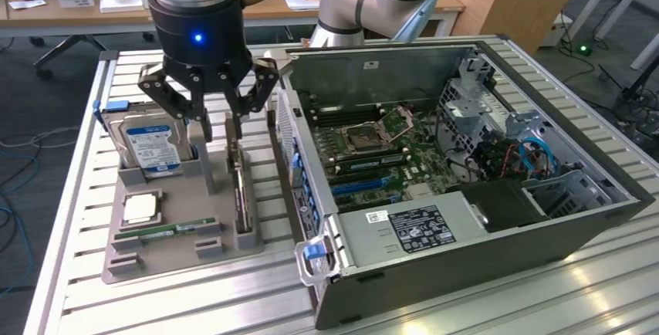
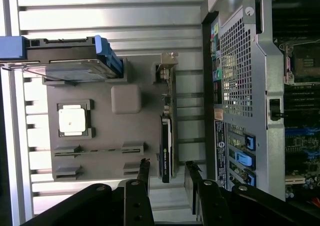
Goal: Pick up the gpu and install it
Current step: 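Pick up the gpu and move the gpu toward the slot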
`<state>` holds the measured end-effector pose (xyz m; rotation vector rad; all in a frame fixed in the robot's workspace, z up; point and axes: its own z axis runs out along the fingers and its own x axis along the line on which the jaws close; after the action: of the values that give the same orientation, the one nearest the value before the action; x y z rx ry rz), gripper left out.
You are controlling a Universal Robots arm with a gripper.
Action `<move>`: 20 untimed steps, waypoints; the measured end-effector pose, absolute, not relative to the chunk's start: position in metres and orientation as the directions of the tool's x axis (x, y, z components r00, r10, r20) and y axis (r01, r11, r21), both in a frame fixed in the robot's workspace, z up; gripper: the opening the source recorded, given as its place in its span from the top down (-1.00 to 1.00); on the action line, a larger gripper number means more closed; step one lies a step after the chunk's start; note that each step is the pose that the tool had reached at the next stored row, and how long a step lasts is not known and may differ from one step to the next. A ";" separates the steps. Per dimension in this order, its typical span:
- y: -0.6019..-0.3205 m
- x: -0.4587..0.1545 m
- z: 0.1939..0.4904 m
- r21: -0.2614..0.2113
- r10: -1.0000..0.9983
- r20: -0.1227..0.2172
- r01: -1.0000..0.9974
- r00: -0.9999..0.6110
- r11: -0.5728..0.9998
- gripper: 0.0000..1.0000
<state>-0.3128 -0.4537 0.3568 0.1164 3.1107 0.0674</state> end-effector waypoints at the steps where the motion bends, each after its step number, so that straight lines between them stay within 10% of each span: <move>1: -0.454 -0.313 0.357 0.044 0.075 -0.026 0.074 -0.997 0.996 0.17; 20: -0.454 -0.313 0.348 0.045 0.075 -0.027 0.074 -0.997 0.996 0.17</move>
<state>-0.3128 -0.4536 0.3483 0.1163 3.1102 0.0682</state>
